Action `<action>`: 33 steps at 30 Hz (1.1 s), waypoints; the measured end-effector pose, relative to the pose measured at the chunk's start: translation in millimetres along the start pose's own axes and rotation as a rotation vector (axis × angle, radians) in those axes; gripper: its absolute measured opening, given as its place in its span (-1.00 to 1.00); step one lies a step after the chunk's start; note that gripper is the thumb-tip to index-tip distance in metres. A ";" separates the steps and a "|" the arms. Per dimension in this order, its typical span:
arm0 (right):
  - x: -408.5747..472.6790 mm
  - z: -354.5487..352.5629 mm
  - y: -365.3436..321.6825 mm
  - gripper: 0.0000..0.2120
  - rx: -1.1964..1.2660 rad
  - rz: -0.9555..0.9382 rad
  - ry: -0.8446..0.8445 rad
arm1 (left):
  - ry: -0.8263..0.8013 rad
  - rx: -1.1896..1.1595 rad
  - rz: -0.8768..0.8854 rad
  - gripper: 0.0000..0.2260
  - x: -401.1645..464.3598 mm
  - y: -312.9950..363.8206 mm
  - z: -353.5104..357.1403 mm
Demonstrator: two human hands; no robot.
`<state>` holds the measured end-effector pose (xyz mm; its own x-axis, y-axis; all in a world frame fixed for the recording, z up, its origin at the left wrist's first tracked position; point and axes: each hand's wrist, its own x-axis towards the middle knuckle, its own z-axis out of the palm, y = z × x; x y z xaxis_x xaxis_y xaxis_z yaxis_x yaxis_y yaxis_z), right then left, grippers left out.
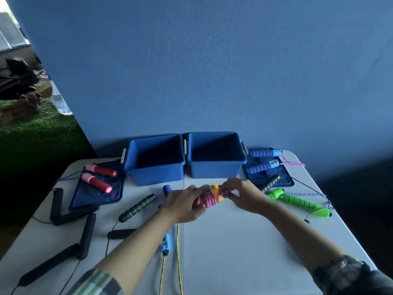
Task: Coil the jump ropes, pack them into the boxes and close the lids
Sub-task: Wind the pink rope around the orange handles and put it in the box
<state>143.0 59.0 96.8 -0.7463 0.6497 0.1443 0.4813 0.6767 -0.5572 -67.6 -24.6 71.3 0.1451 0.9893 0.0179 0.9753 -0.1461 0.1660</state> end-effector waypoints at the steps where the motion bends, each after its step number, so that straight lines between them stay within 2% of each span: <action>1: 0.8 -1.1 2.4 -0.79 0.036 0.054 0.020 | -0.002 0.018 0.022 -0.44 0.0 0.0 1.1; 5: 4.7 -2.6 7.6 -0.66 0.142 0.219 0.081 | -0.041 0.022 0.061 -0.40 0.0 1.2 6.6; 10: 4.9 -3.0 11.0 -0.58 0.205 0.248 0.116 | -0.040 0.025 0.085 -0.39 -0.2 3.1 5.1; 15: 4.4 -7.2 11.6 -0.79 0.162 0.223 0.109 | -0.037 -0.045 0.129 -0.43 -4.8 3.1 0.5; 20: 7.3 -3.1 10.7 -0.83 0.131 0.281 0.068 | -0.058 -0.015 0.230 -0.44 -1.5 10.8 -0.3; 27: 10.5 -6.4 12.9 -0.95 0.070 0.356 0.036 | -0.033 -0.044 0.266 -0.39 -5.4 14.3 1.5; 31: 6.7 -12.4 13.2 -0.88 0.186 0.366 -0.114 | -0.046 -0.065 0.262 -0.45 -4.9 8.4 0.7; 33: 5.1 -14.3 13.2 -0.85 0.142 0.316 -0.195 | -0.059 -0.074 0.281 -0.46 -7.3 6.9 0.7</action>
<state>152.1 76.2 101.8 -0.6517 0.7310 -0.2026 0.6429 0.3906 -0.6588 -61.8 -32.8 71.6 0.4192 0.9077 0.0166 0.8809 -0.4111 0.2343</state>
